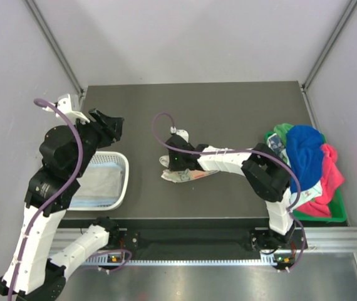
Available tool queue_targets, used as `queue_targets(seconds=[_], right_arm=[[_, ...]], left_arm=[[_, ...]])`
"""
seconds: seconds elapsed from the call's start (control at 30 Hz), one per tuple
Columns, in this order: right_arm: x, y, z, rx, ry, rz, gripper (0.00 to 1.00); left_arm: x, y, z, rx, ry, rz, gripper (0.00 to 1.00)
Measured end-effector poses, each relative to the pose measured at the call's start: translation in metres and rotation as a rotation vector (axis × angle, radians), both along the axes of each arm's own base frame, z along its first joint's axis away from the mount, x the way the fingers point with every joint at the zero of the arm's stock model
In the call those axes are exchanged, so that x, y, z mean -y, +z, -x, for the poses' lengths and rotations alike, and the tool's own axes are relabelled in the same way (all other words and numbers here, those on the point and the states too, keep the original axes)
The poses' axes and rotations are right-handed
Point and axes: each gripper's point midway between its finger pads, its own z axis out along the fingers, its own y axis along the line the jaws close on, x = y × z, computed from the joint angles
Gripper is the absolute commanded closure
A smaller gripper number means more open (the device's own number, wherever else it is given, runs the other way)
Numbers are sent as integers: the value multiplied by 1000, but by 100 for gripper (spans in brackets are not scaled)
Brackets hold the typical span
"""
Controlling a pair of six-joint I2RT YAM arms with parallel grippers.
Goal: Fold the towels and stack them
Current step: Neatly place the folded towel into the bin
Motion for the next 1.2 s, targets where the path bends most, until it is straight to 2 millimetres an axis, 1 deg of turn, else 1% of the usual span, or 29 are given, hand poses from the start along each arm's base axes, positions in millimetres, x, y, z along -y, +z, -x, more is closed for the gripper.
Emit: queue_targets(seconds=[0.1, 0.3, 0.37, 0.5, 0.6, 0.67, 0.7, 0.73, 0.77, 0.87, 0.97, 1.03, 1.1, 1.2], right_arm=[[-22, 12, 16, -75, 30, -137, 100], [-78, 57, 32, -138, 53, -421, 100], [-96, 75, 38, -147, 56, -497, 100], [-140, 124, 56, -157, 87, -663, 100], [-174, 158, 69, -160, 123, -771, 100], [-195, 177, 76, -162, 145, -824, 100], [-204, 182, 78, -164, 151, -844, 100], [-215, 187, 84, -171, 163, -860, 100], [-225, 190, 87, -175, 172, -877, 100], [-248, 190, 92, -194, 183, -906, 100], [-265, 181, 95, -218, 179, -918, 100], [-274, 172, 96, -232, 172, -919, 100], [-284, 166, 96, -242, 166, -925, 100], [-296, 163, 97, -243, 154, -945, 100]], left_arm=[[0, 0, 1, -3, 0, -1, 42], [-1, 3, 3, 3, -1, 2, 43], [-1, 1, 4, -5, -2, -1, 43], [-4, -5, 12, -26, -4, -10, 43], [-8, -7, 22, -37, -9, -11, 43], [-11, -6, 32, -36, -11, -5, 43], [-13, -5, 37, -35, -14, -1, 43], [-15, -2, 44, -29, -16, 8, 43], [-16, 2, 49, -20, -19, 17, 44], [-23, 21, 70, 35, -28, 56, 44], [-26, 34, 83, 69, -35, 86, 44], [-26, 35, 86, 70, -41, 90, 44], [-25, 32, 86, 60, -46, 87, 44], [-25, 30, 87, 52, -49, 84, 44]])
